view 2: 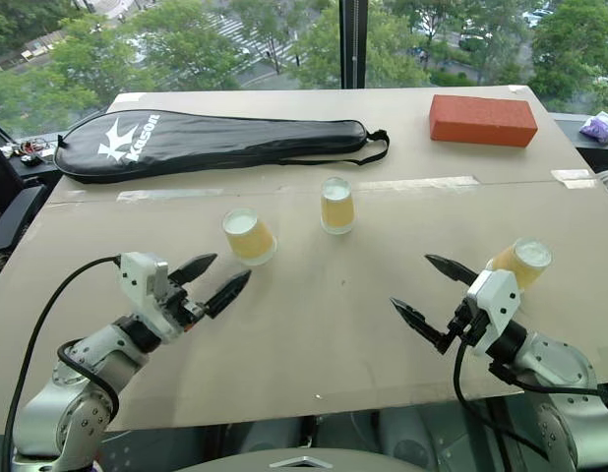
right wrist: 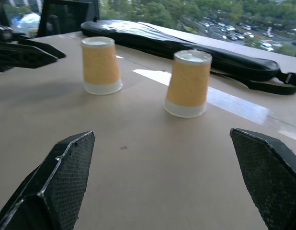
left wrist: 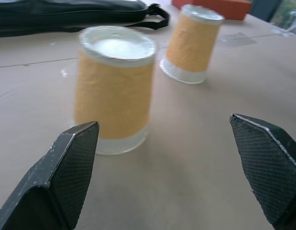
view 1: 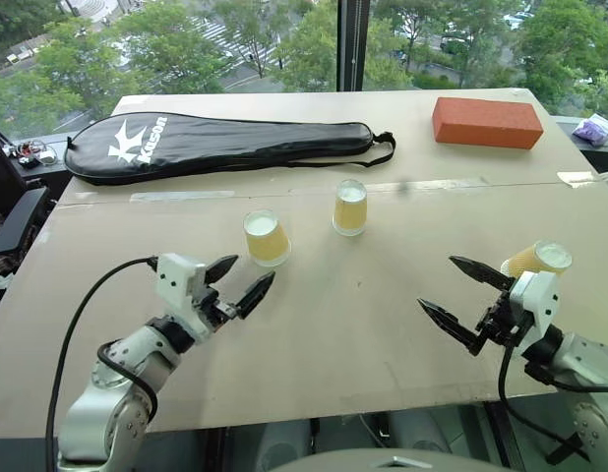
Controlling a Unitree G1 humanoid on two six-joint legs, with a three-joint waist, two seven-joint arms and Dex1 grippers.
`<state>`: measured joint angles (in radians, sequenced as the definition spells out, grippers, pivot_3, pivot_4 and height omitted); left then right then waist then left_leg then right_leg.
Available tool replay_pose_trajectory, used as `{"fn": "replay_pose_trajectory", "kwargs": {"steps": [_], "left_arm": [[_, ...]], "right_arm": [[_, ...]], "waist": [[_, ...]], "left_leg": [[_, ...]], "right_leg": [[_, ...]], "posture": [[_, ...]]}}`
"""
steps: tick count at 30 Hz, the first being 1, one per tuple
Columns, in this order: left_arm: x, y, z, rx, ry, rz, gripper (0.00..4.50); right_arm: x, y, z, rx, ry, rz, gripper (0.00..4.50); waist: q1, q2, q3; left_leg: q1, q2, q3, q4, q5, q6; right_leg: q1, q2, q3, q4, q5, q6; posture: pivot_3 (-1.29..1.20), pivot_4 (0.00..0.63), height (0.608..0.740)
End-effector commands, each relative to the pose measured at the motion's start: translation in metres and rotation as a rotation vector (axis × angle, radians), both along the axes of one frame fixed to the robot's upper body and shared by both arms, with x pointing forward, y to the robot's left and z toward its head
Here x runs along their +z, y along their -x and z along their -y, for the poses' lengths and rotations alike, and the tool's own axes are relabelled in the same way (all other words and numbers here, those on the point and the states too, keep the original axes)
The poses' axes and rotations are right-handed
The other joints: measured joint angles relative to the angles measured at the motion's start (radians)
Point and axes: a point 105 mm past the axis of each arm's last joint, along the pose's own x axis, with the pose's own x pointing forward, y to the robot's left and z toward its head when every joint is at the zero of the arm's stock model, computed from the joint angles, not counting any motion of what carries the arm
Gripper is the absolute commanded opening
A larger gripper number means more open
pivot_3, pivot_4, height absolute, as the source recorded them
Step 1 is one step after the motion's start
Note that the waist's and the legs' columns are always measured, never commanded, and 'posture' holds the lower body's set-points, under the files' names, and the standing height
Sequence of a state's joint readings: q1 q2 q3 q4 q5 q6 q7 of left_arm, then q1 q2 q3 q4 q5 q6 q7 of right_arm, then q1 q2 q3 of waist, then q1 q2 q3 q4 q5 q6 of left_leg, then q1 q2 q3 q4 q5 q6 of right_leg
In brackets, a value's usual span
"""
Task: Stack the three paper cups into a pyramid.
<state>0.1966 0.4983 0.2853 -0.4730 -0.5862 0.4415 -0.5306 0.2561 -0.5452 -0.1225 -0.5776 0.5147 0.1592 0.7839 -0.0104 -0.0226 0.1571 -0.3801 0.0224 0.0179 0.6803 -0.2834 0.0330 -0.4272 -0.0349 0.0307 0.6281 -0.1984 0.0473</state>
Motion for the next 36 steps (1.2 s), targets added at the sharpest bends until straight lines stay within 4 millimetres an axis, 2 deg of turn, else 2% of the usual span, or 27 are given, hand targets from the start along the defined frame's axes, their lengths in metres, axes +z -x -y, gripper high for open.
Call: {"fn": "replay_pose_trajectory", "kwargs": {"steps": [1,5,11,15,19,22,25,28,32,36], "left_arm": [[0.010,-0.009,-0.013,0.057,-0.036,0.026,4.48],[0.022,-0.017,-0.006,0.009,-0.044,0.053,4.48],[0.028,-0.030,0.000,-0.025,-0.070,0.063,4.48],[0.025,-0.049,0.016,-0.109,-0.108,0.044,4.48],[0.017,-0.066,0.022,-0.141,-0.177,0.044,4.48],[0.012,-0.070,0.028,-0.201,-0.183,0.036,3.64],[0.015,-0.070,0.029,-0.235,-0.192,0.059,2.50],[0.020,-0.062,0.038,-0.322,-0.165,0.072,2.47],[0.024,-0.041,0.067,-0.506,-0.124,0.061,2.47],[0.018,-0.037,0.084,-0.560,-0.163,0.071,2.47]], "right_arm": [[0.013,0.005,-0.013,0.082,-0.016,0.038,4.50],[0.016,0.001,-0.019,0.091,-0.025,0.047,4.50],[0.017,0.002,-0.025,0.099,-0.023,0.048,4.50],[0.014,0.002,-0.025,0.099,-0.020,0.042,4.50],[0.012,0.002,-0.023,0.082,-0.017,0.042,4.50],[0.010,0.004,-0.020,0.061,-0.009,0.042,4.50],[0.009,0.006,-0.016,0.026,-0.009,0.043,4.50],[0.007,0.008,-0.015,0.009,-0.006,0.040,4.50],[0.005,0.009,-0.019,-0.003,-0.009,0.038,4.50],[0.005,0.007,-0.020,-0.012,-0.004,0.044,4.50]], "waist": [[0.001,0.000,0.000],[0.003,0.000,0.000],[0.004,-0.001,0.000],[0.010,-0.001,0.000],[0.008,-0.001,0.000],[0.008,-0.001,0.000],[0.008,-0.001,0.000],[0.008,-0.001,0.000],[0.008,-0.001,0.000],[0.010,-0.001,0.000]], "left_leg": [[0.000,0.000,0.000,0.000,0.000,0.000],[-0.001,-0.001,0.000,0.000,0.000,0.000],[-0.001,-0.001,0.000,0.000,0.000,0.000],[0.000,-0.002,0.001,0.000,0.000,0.000],[0.000,-0.002,0.001,0.001,0.000,0.000],[-0.001,-0.002,0.001,0.001,0.000,0.000],[-0.001,-0.002,0.001,0.001,0.000,0.000],[-0.001,-0.001,0.001,0.001,0.000,0.000],[-0.001,0.000,0.001,0.001,0.000,0.000],[-0.001,-0.001,0.001,0.001,0.000,0.000]], "right_leg": [[0.000,0.000,0.000,0.000,0.000,0.000],[0.000,0.000,-0.001,0.000,0.001,-0.001],[0.000,0.000,-0.001,0.000,0.002,-0.003],[0.001,0.000,-0.003,0.000,0.001,-0.002],[0.002,0.000,-0.003,0.000,0.002,-0.004],[0.002,0.001,-0.004,0.000,0.002,-0.004],[0.002,0.001,-0.004,0.000,0.002,-0.004],[0.002,0.000,-0.004,0.000,0.002,-0.004],[0.002,0.000,-0.004,0.000,0.001,-0.002],[0.002,0.000,-0.003,0.000,0.001,-0.002]], "posture": [[0.00,0.150,0.740],[0.00,0.150,0.740],[0.00,0.150,0.740],[0.00,0.150,0.740],[0.00,0.150,0.740],[0.00,0.150,0.740],[0.00,0.150,0.740],[0.00,0.150,0.740],[0.00,0.150,0.740],[0.00,0.150,0.740]]}}
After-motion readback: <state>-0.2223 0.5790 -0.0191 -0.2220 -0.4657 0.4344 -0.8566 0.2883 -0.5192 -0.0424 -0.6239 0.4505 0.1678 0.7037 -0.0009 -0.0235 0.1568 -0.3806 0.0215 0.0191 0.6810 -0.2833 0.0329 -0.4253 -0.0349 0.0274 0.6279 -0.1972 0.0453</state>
